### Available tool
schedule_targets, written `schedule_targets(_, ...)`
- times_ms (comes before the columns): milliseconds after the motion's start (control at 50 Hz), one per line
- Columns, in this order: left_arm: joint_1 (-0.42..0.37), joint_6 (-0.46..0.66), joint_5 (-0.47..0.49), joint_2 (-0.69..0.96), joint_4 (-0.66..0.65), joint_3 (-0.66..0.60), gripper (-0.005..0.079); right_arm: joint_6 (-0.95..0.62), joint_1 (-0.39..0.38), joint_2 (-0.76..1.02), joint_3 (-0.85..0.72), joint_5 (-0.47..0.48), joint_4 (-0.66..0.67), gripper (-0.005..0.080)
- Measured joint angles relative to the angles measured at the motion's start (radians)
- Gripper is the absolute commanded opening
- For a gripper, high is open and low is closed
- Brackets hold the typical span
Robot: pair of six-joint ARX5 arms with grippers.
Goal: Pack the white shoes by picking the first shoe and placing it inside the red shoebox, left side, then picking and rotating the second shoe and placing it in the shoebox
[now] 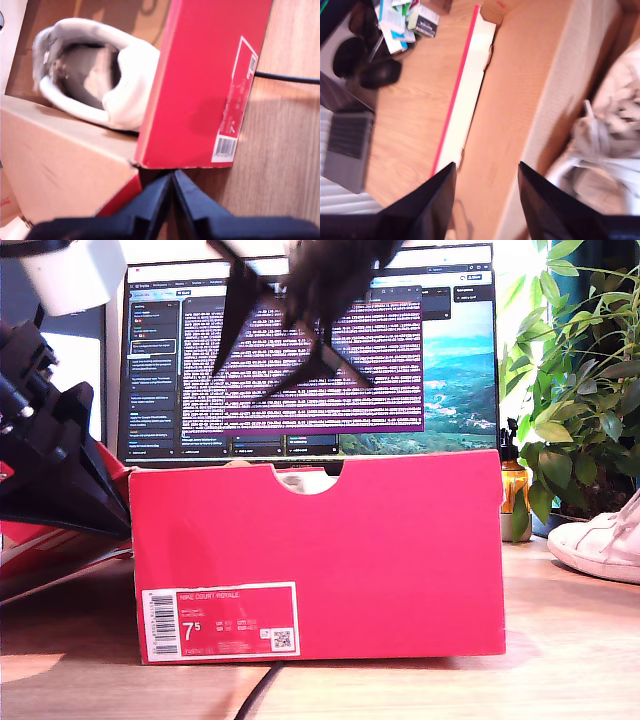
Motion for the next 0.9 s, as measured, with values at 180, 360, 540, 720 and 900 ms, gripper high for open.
schedule_targets(180,0.000,0.000,0.000,0.000,0.000,0.000,-0.0019,-0.116,-0.024,0.000,0.057,0.146,-0.174,0.0363)
schedule_targets(360,0.000,0.000,0.000,0.000,0.000,0.000,-0.0019,-0.218,-0.129,0.000,0.106,0.159,-0.331,0.0362)
schedule_targets(540,0.000,0.000,0.000,0.000,0.000,0.000,-0.0019,-0.210,-0.258,0.000,0.106,0.213,-0.495,0.0363)
schedule_targets(720,0.000,0.000,0.000,0.000,0.000,0.000,-0.0019,0.005,-0.311,0.000,0.106,0.373,-0.602,0.0363)
schedule_targets(900,0.000,0.000,0.000,0.000,0.000,0.000,-0.0019,0.222,-0.347,0.000,0.106,0.556,-0.775,0.0363)
